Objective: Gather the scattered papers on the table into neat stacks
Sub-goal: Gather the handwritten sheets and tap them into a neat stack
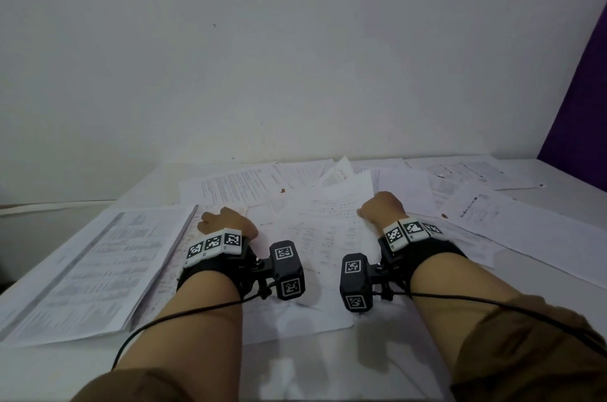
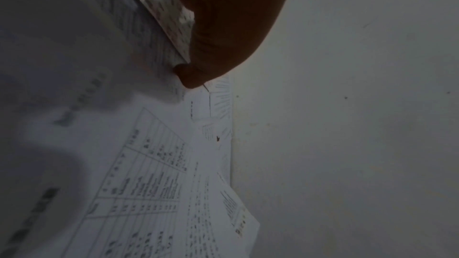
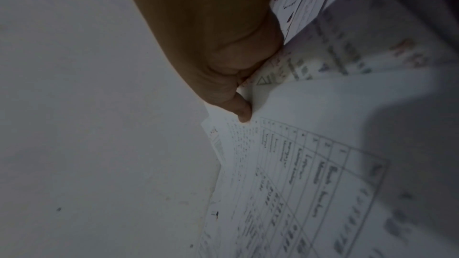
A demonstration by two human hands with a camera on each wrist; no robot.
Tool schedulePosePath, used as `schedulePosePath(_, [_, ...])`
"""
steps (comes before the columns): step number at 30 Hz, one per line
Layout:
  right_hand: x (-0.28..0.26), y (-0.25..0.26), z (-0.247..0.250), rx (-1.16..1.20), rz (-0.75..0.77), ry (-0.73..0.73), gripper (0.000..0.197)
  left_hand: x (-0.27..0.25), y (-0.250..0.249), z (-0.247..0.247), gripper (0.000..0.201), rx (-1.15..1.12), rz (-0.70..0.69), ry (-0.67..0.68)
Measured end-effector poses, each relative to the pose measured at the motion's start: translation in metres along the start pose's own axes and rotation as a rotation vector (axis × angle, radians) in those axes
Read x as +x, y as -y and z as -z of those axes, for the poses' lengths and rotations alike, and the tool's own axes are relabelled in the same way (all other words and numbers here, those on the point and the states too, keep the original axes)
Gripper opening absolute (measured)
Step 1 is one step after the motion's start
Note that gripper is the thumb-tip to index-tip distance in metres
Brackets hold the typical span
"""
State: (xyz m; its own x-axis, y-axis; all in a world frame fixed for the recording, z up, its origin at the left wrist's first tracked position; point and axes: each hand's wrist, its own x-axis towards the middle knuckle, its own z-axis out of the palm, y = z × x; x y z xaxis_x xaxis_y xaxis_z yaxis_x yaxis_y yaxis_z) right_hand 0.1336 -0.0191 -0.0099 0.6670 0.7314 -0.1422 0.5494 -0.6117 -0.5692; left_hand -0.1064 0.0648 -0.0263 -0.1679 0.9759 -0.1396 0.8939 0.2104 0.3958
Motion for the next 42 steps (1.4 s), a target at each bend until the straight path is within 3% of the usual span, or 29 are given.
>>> schedulePosePath(5, [-0.008,0.015,-0.010,0.096,0.019,0.025,0.035,-0.003,0.008,-0.007,0.043,0.042,-0.003,-0.195])
schedulePosePath(8, [-0.012,0.022,-0.014,0.105,0.043,0.037,0.030,-0.003,0.020,0.000,0.042,0.103,-0.044,-0.164])
schedulePosePath(11, [-0.015,0.026,-0.015,0.131,0.051,0.049,0.011,0.000,0.028,0.013,0.037,0.078,-0.115,-0.154])
schedulePosePath(13, [-0.014,0.027,-0.016,0.178,0.049,0.040,0.022,-0.003,0.027,0.025,0.034,-0.009,-0.185,-0.138])
schedulePosePath(18, [-0.019,0.032,-0.021,0.276,0.073,0.091,0.028,-0.017,-0.003,0.048,0.026,-0.425,-0.312,0.066])
schedulePosePath(21, [-0.025,0.033,-0.025,0.335,0.072,0.128,0.014,-0.030,-0.020,0.043,0.025,-0.793,-0.339,0.393])
schedulePosePath(22, [-0.027,0.034,-0.025,0.353,0.068,0.136,0.028,-0.032,-0.023,0.041,0.034,-0.812,-0.350,0.485])
schedulePosePath(24, [-0.033,0.035,-0.024,0.393,0.053,0.151,0.052,-0.034,-0.024,0.037,0.048,-0.725,-0.376,0.559])
schedulePosePath(26, [-0.039,0.037,-0.024,0.387,0.042,0.203,0.069,-0.030,-0.016,0.035,0.049,-0.579,-0.375,0.465])
schedulePosePath(28, [-0.043,0.037,-0.026,0.302,0.086,0.246,0.075,-0.018,-0.003,0.035,0.037,-0.462,-0.348,0.301])
schedulePosePath(32, [-0.045,0.039,-0.038,0.063,0.173,0.224,0.041,-0.002,0.028,0.042,0.018,-0.261,-0.231,0.128])
schedulePosePath(36, [-0.049,0.046,-0.031,-0.091,0.153,0.227,0.040,0.000,0.050,0.047,0.041,-0.087,-0.162,0.120])
schedulePosePath(42, [-0.057,0.051,-0.029,-0.045,0.188,0.276,0.039,-0.008,0.055,0.049,0.045,-0.041,-0.161,0.205])
